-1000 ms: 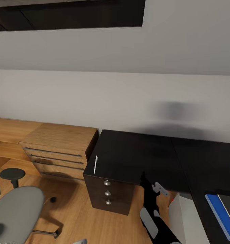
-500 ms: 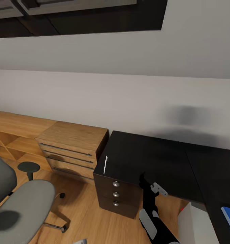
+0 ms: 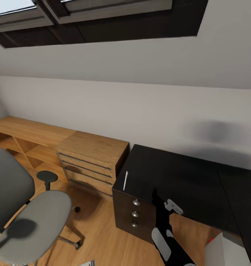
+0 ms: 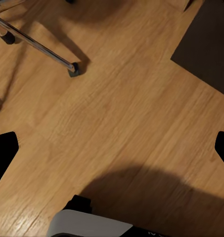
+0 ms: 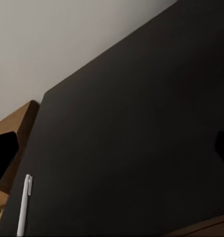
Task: In the bedroom, organize the workspace by keeping the computer under the desk, ensuring the monitor is on the desk, placing the keyboard on the desk next to the monitor, placing the mouse on the desk next to the keyboard, moving the folder from the swivel chair onto the desk next to the mouse, stacking the notebook on top of the folder with the pen on top of the notebook, and positioning the swivel chair next to the desk.
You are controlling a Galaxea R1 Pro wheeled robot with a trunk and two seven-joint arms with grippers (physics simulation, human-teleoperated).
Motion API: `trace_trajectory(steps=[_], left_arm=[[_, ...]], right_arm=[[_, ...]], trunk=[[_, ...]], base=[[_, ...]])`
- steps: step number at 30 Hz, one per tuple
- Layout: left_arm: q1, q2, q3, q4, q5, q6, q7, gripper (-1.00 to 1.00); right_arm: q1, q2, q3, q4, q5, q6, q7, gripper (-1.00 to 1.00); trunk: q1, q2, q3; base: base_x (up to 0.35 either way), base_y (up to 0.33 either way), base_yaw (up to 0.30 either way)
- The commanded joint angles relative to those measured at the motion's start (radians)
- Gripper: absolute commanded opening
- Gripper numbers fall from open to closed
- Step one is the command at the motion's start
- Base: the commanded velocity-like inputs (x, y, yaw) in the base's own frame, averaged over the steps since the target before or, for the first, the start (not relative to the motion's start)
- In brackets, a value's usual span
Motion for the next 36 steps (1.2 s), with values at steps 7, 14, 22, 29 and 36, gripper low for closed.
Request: trace_trajectory(steps=[7,14,22,29,36], left_arm=[[-0.001,0.001,-0.008,0.000,0.010,-0.006,0.006,1.00],[-0.001,0.001,-0.008,0.000,0.010,-0.006,0.006,1.00],[-0.001,0.001,-0.008,0.000,0.010,-0.006,0.006,1.00],[-0.001,0.001,-0.008,0.000,0.010,-0.005,0.006,1.00],[-0.001,0.001,-0.008,0.000,0.010,-0.005,0.007,1.00]], right_arm=[[-0.025,-0.001,0.006,0.047,-0.001,-0.005,-0.009,1.00],[-0.051,-0.001,0.006,0.100,-0.001,-0.037,-0.009,1.00],[-0.056,-0.001,0.006,0.112,-0.001,-0.056,-0.009,1.00],[-0.058,-0.001,0.005,0.113,-0.006,-0.058,-0.010,1.00],[-0.058,-0.001,0.003,0.109,-0.011,-0.058,-0.010,1.00]], trunk=[[0.000,-0.001,0.006],[0.000,-0.001,0.013],[0.000,-0.001,0.022],[0.000,-0.001,0.029],[0.000,-0.001,0.037]], base=[[0.000,0.000,0.218],[0.000,0.000,0.218],[0.000,0.000,0.218],[0.000,0.000,0.218],[0.000,0.000,0.188]])
